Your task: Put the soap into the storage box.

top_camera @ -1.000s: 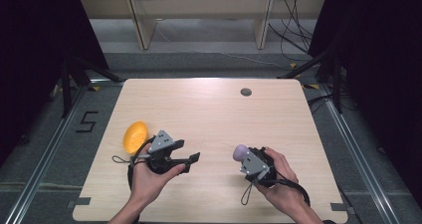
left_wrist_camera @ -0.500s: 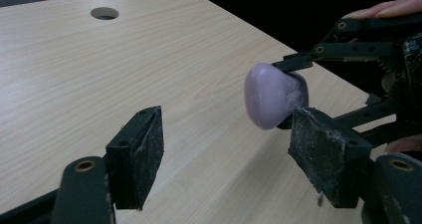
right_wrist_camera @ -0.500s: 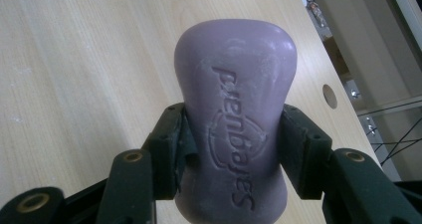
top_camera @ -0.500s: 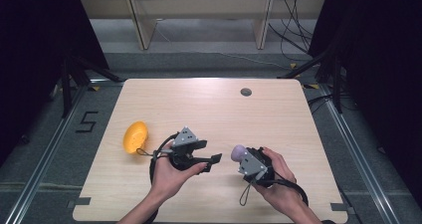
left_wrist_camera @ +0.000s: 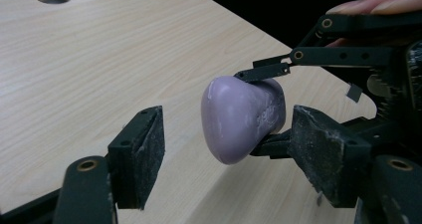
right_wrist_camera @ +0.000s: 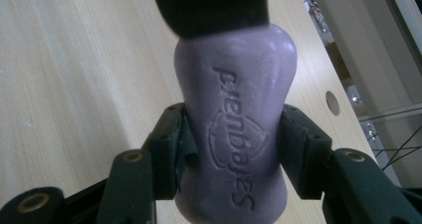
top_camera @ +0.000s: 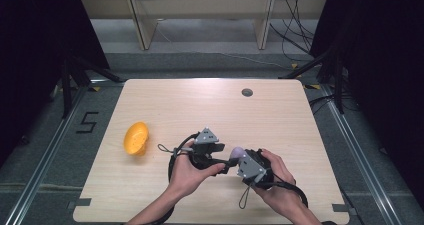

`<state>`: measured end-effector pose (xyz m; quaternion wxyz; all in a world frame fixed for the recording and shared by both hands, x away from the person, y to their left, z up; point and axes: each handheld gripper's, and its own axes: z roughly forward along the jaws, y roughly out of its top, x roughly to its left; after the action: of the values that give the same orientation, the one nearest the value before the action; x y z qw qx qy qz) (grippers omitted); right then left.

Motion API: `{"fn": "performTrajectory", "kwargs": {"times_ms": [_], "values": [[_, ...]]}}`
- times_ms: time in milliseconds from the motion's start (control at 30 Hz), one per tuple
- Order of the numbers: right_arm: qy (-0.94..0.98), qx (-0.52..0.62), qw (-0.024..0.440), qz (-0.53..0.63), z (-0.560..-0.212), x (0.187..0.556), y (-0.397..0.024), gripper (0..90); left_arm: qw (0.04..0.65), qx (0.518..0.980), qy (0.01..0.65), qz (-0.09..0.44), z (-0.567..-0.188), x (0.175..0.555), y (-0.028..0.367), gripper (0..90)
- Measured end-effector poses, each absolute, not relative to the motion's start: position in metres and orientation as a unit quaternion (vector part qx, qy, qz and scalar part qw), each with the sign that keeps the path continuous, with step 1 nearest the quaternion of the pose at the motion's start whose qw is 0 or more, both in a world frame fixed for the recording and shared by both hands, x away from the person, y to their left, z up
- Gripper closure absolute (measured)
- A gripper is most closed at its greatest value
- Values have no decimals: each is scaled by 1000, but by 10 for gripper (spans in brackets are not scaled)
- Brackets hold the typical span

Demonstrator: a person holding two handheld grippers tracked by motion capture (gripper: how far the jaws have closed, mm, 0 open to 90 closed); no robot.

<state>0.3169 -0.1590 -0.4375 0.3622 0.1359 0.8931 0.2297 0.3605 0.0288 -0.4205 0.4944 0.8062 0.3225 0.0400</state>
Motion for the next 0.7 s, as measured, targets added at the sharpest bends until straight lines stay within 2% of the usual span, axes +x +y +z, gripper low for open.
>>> {"fn": "performTrajectory", "kwargs": {"times_ms": [467,567,600,700], "values": [[893,137,361,230,-437,314,-156,502,494,808,319,-9,-430,370,19,321],[892,106,378,226,-436,316,-156,501,494,810,318,-13,-432,371,18,329],[896,122,361,229,-437,313,-155,502,492,809,320,-15,-432,371,18,331],[894,117,365,234,-437,314,-154,502,493,809,319,-17,-434,372,18,334]]}}
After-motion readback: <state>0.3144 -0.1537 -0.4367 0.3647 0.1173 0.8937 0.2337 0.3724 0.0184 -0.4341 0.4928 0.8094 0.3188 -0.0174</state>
